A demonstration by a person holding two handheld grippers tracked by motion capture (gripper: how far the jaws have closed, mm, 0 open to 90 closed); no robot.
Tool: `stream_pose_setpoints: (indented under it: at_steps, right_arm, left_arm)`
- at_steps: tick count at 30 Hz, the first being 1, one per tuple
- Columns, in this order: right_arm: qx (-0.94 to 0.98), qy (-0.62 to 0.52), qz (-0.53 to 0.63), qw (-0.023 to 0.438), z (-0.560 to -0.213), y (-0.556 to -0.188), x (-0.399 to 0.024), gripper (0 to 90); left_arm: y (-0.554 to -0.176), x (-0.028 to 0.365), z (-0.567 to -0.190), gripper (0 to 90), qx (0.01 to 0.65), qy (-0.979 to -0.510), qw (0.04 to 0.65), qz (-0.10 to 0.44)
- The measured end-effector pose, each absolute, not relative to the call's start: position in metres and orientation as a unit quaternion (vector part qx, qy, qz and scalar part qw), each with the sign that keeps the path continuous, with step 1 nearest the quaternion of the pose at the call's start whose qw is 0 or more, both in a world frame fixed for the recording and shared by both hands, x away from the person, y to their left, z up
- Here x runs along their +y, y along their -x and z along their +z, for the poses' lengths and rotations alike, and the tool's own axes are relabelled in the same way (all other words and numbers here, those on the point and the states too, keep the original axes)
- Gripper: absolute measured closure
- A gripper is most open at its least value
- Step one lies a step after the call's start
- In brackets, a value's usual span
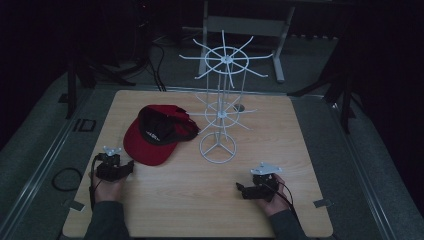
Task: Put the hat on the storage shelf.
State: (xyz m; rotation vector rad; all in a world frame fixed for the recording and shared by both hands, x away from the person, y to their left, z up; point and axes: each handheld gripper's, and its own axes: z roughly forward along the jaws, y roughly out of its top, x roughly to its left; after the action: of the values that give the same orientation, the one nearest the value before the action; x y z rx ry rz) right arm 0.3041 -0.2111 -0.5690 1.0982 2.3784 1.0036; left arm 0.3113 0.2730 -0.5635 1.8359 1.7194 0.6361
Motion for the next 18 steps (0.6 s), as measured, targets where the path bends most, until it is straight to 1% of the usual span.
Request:
stream_pose_setpoints:
  at_steps: [9,13,15,18]
  right_arm:
    - [0.836,-0.386,0.353,0.167,-0.569,-0.304,-0.211,12.8]
    - [0.836,-0.386,0.353,0.167,-0.569,-0.304,-0.211,12.8]
    - [0.836,-0.386,0.353,0.167,-0.569,-0.304,-0.211,12.8]
    - [0.836,-0.386,0.353,0.167,-0.569,-0.304,-0.211,12.8]
  left_arm:
    - [-0.311,0.272,-0.562,46.4,0.639,-0.685,0.263,0.233]
    - [-0.311,0.273,-0.558,48.5,0.648,-0.685,0.250,0.217]
    - [-0.311,0.275,-0.555,49.1,0.653,-0.682,0.260,0.204]
    - [-0.309,0.276,-0.545,48.6,0.647,-0.680,0.274,0.211]
